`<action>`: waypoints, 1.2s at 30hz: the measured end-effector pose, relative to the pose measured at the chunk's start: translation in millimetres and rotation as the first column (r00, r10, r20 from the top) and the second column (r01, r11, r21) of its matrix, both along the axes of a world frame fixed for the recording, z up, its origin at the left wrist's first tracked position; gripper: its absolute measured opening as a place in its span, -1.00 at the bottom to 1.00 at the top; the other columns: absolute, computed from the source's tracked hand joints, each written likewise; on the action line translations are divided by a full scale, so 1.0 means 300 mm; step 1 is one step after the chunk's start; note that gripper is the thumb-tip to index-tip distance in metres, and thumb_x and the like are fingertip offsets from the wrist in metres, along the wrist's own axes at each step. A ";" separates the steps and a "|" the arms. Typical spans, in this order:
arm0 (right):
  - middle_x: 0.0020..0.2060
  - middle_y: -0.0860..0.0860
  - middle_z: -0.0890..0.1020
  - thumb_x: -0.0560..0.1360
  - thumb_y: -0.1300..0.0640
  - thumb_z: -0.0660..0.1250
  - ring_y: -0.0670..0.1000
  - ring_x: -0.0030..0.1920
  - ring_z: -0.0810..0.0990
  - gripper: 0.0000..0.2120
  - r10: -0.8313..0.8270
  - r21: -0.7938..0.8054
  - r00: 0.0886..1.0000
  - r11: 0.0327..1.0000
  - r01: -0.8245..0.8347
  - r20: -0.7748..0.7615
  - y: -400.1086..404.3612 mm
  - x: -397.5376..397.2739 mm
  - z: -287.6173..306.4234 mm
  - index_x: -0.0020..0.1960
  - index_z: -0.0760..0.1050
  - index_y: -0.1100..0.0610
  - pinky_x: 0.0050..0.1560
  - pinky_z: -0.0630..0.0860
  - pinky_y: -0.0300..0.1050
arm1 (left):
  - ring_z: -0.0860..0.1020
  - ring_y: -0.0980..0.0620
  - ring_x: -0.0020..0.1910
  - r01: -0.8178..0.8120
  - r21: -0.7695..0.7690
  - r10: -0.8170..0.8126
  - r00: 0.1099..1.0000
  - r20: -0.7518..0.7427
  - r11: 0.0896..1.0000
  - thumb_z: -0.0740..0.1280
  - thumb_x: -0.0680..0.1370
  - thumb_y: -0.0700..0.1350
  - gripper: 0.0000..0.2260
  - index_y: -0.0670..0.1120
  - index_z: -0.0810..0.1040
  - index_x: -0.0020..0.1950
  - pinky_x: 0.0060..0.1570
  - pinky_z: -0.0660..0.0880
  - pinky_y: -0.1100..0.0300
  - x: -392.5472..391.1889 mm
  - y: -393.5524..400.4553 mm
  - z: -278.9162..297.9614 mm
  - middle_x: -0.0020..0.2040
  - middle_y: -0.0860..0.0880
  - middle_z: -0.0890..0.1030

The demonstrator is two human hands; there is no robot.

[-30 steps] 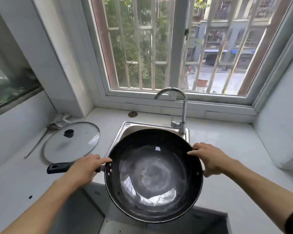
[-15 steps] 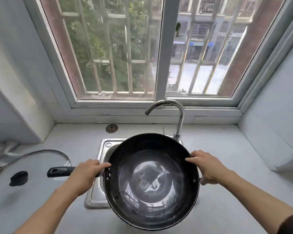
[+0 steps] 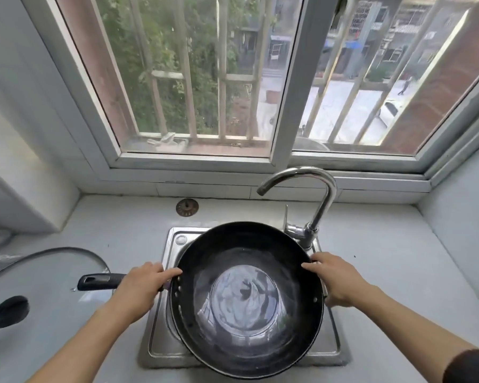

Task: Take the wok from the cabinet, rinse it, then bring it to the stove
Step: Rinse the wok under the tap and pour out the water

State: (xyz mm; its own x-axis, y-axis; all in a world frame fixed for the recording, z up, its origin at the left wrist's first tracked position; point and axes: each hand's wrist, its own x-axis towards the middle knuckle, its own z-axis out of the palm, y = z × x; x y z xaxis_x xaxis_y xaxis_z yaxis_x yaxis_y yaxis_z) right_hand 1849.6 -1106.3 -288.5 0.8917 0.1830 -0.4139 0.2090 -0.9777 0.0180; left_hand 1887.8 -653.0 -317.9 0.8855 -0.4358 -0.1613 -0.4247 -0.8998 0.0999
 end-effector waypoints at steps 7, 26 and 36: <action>0.41 -0.06 0.30 0.21 -0.09 0.55 0.02 0.39 0.31 -0.09 0.034 0.008 0.999 0.999 -0.034 -0.004 0.009 0.072 -0.065 0.49 0.24 -0.16 0.27 0.43 -0.11 | 0.49 0.05 -0.34 0.005 0.073 -0.004 1.000 -0.008 0.997 0.55 0.06 -0.33 -0.23 0.21 0.53 0.18 -0.44 0.41 0.19 0.039 0.014 -0.052 -0.29 0.15 0.48; 0.47 0.06 0.18 0.29 0.02 0.54 0.12 0.45 0.14 -0.06 0.075 -0.013 0.995 0.997 -0.076 -0.069 -0.013 0.094 -0.142 0.53 0.11 -0.05 0.37 0.35 -0.04 | 0.46 -0.02 -0.41 0.000 0.055 -0.003 0.999 0.052 0.998 0.49 0.07 -0.43 -0.28 0.11 0.60 0.14 -0.48 0.36 0.18 0.035 -0.024 -0.076 -0.35 0.06 0.46; 0.33 0.01 0.39 0.50 0.17 0.26 0.04 0.34 0.37 -0.49 -0.182 0.397 0.963 0.913 0.091 0.197 0.093 0.185 -0.030 0.44 0.33 0.02 0.26 0.46 -0.05 | 0.41 0.02 -0.45 0.003 0.062 -0.006 0.999 0.046 0.998 0.49 0.00 -0.46 -0.23 0.10 0.62 0.11 -0.45 0.19 0.23 0.027 -0.026 -0.085 -0.36 0.08 0.45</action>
